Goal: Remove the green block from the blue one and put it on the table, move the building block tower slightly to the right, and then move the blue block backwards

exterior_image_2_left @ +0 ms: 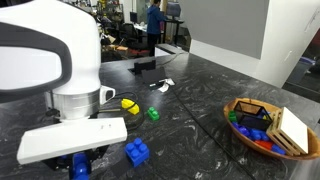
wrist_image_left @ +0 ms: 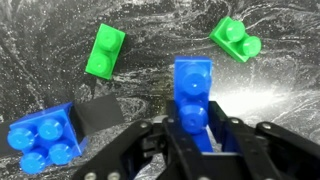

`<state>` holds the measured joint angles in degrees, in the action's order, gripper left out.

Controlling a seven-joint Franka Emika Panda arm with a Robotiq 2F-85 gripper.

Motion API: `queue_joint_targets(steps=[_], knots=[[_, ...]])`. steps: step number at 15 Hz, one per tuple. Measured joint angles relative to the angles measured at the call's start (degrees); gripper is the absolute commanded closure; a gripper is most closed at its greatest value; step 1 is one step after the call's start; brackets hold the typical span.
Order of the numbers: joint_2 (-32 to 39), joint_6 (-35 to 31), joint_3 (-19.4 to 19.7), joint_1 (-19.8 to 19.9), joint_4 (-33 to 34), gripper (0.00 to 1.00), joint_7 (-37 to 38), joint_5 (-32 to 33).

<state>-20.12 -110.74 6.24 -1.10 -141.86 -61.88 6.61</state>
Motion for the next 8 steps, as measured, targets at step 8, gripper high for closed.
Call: queue_joint_targets(steps=[8], knots=[[1.14, -4.19, -0.1, -0.47, -1.43, 0.8, 5.51, -0.7]])
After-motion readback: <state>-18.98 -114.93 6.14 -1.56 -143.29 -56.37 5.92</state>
